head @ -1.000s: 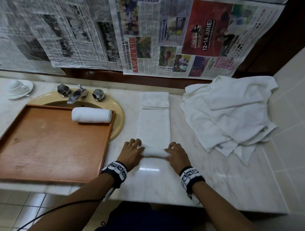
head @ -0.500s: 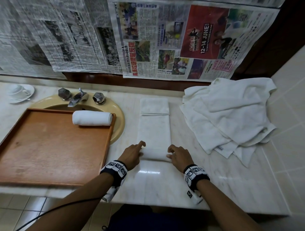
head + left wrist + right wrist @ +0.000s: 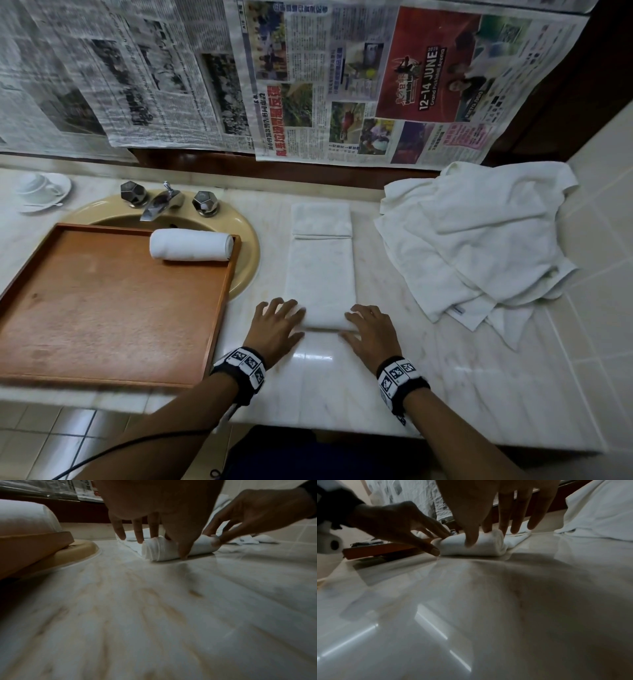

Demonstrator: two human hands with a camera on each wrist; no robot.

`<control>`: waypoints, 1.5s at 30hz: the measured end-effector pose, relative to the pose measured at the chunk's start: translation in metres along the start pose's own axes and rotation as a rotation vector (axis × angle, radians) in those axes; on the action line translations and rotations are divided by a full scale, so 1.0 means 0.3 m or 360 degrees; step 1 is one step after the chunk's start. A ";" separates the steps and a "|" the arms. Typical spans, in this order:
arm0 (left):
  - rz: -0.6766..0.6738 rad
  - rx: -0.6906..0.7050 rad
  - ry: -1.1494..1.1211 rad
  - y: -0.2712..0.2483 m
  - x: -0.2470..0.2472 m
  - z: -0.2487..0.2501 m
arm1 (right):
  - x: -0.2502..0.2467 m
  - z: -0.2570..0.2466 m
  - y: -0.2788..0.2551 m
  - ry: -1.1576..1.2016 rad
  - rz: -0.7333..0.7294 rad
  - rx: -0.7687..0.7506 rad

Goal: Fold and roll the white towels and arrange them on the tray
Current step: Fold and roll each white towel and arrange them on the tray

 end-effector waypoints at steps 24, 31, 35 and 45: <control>-0.0005 -0.0217 -0.0732 0.085 -0.059 -0.061 | -0.009 0.070 0.114 0.0514 -0.0357 0.0596; 0.0119 -0.0036 -0.0169 0.039 -0.012 -0.061 | -0.009 0.018 0.044 -0.0061 0.0021 0.0032; 0.0023 -0.0101 -0.0169 0.077 -0.027 -0.057 | 0.000 0.032 0.048 -0.0059 -0.0150 0.0064; -0.0110 -0.0129 -0.0510 0.092 -0.037 -0.046 | -0.012 0.058 0.120 -0.0054 -0.0538 0.0138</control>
Point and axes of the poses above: each hand's wrist, its own y-axis towards the middle knuckle, its own x-axis out of the palm, z = x × y, the point moved 4 cm from there along y, towards the middle knuckle, and after that the axes turned 4 degrees about x, right-handed, at the moved point
